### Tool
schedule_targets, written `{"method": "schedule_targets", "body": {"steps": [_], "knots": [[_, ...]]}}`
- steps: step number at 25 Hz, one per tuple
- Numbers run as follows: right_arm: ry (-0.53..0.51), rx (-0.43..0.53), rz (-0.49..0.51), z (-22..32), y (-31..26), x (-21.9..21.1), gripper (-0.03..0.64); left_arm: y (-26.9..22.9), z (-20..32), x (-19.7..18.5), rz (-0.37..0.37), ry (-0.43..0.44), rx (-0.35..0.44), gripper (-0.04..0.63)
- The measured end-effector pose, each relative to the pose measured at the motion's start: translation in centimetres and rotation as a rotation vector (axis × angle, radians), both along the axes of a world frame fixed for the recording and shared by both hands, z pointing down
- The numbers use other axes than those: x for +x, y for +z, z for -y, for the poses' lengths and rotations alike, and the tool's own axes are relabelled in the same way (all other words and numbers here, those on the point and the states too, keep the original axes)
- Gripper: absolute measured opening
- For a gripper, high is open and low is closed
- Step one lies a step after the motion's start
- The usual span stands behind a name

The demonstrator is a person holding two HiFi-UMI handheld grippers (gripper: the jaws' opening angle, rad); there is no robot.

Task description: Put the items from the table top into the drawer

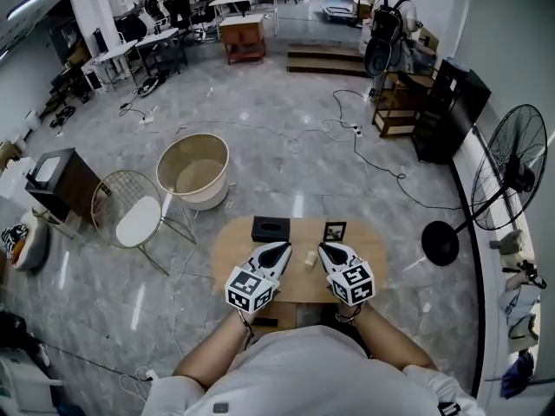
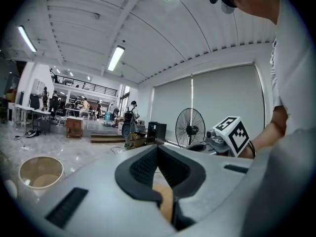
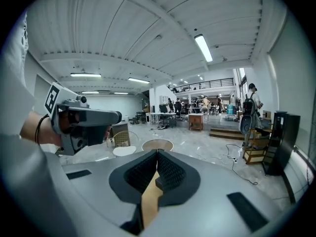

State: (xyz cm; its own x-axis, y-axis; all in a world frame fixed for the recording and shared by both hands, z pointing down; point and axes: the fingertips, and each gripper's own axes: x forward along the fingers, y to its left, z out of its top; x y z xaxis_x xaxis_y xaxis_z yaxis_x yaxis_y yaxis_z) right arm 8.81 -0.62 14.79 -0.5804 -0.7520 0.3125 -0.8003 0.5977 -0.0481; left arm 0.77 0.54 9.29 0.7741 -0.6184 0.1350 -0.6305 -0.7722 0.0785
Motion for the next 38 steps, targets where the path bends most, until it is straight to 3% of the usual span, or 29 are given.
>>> {"method": "schedule_targets", "body": {"steps": [10, 24, 38], "knots": [[0.041, -0.088, -0.015, 2.3, 3.7, 2.1, 0.030, 2.9, 2.0, 1.3, 0.011, 0.018, -0.051, 0.009], [0.029, -0.232, 0.001, 9.1, 10.4, 6.7, 0.038, 7.9, 8.0, 3.4, 0.029, -0.061, -0.160, 0.009], [-0.011, -0.471, 0.025, 12.7, 24.5, 8.5, 0.120, 18.8, 13.2, 3.8, 0.079, -0.127, -0.313, 0.009]]}}
